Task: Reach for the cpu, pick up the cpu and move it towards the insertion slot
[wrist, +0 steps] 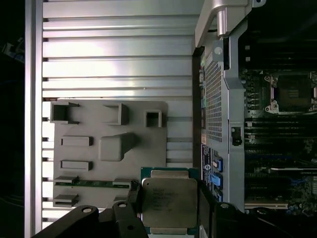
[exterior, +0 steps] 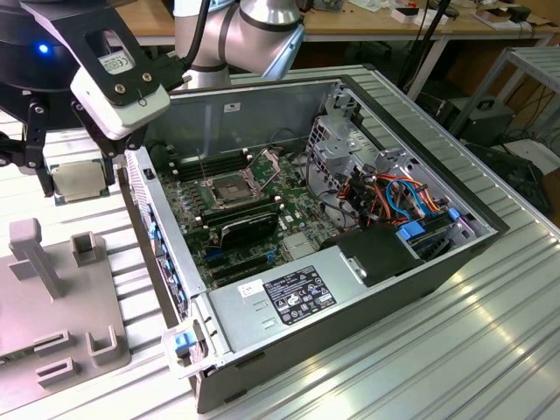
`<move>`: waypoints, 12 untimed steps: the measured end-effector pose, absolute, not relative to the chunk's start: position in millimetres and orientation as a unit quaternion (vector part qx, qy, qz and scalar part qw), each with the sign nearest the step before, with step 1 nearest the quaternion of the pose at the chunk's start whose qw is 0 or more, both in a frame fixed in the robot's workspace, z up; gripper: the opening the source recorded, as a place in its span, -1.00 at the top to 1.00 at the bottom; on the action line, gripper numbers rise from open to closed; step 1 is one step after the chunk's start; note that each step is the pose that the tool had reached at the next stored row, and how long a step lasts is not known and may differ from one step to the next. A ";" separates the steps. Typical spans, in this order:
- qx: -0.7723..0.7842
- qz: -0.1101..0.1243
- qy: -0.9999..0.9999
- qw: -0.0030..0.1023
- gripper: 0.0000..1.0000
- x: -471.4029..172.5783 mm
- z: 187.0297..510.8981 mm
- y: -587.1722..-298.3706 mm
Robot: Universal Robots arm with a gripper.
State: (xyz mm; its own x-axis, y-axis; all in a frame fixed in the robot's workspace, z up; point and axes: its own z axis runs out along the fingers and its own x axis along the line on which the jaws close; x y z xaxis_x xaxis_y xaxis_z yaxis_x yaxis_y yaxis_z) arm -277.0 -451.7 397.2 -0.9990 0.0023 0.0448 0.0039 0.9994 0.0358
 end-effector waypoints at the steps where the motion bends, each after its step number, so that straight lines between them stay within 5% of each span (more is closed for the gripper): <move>1: -0.002 -0.018 -1.000 0.022 -0.09 -276.1 397.0 -451.7; 12: -0.001 -0.018 -1.000 0.005 -0.09 -274.2 394.6 -451.7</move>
